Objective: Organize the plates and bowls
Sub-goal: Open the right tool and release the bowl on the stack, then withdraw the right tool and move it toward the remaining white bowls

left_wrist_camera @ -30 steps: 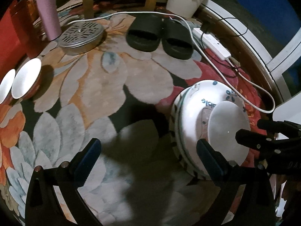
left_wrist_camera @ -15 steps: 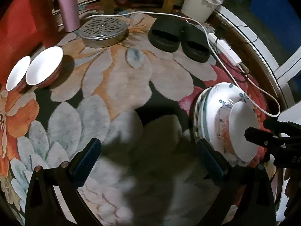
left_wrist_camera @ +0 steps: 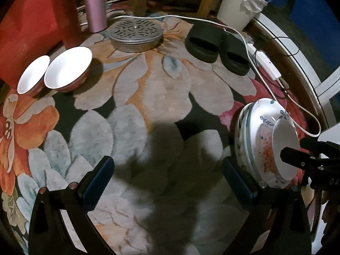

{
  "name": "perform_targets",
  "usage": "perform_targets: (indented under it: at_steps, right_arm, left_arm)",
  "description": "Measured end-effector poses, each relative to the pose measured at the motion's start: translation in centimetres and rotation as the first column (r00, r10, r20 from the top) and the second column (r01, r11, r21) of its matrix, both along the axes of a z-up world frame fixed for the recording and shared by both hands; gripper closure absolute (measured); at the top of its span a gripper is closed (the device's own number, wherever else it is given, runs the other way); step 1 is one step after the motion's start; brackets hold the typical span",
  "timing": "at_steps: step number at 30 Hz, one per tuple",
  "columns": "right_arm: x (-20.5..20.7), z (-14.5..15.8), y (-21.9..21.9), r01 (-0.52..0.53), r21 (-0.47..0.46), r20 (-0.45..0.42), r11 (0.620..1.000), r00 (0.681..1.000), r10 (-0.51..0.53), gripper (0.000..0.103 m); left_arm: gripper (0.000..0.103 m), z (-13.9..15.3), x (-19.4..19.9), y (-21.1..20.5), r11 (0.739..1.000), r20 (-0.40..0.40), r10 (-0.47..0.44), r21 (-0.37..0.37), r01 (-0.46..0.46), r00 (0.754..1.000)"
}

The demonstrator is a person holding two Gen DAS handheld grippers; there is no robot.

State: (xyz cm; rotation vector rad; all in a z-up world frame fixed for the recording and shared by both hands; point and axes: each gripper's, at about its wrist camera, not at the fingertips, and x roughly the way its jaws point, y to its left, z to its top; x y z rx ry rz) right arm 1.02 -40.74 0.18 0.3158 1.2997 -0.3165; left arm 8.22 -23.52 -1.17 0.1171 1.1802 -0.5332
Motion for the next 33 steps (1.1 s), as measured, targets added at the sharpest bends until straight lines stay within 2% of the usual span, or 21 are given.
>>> perform_targets:
  at_steps: [33]
  right_arm:
    - [3.3,0.1,7.0,-0.142,0.001,0.017,0.990,0.990,0.142,0.009]
  left_arm:
    - [0.002,-0.3,1.7,8.2,0.991,0.002,0.132,0.015,-0.132,0.991]
